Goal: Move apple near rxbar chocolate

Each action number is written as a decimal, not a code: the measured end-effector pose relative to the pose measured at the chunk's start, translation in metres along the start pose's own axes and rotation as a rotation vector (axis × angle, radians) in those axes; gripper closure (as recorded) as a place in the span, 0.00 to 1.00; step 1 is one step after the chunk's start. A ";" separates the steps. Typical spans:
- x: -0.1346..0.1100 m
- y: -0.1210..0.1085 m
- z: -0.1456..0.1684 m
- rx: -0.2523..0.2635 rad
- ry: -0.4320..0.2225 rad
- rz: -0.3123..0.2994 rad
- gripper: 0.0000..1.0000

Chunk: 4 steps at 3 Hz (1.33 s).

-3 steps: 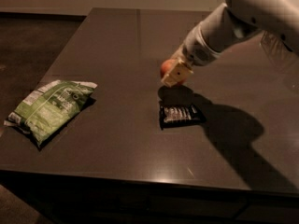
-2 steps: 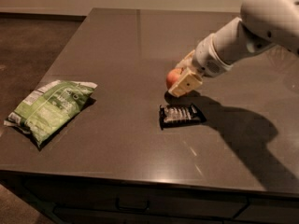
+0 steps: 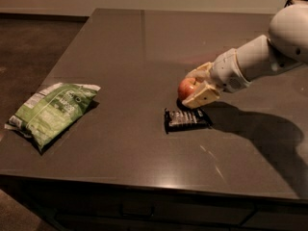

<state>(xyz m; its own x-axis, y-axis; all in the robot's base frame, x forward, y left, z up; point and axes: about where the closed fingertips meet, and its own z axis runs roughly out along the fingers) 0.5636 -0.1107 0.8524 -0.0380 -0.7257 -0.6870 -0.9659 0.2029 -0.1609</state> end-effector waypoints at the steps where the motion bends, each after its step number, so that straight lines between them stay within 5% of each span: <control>1: 0.001 0.001 -0.001 -0.001 -0.005 -0.007 0.36; 2: 0.001 0.001 -0.001 -0.001 -0.005 -0.007 0.12; 3: 0.000 0.001 0.001 -0.004 -0.005 -0.008 0.00; 4: 0.000 0.001 0.001 -0.004 -0.005 -0.009 0.00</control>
Offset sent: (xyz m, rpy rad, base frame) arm -0.0010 -0.0014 -0.0001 0.0029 -0.0049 0.0060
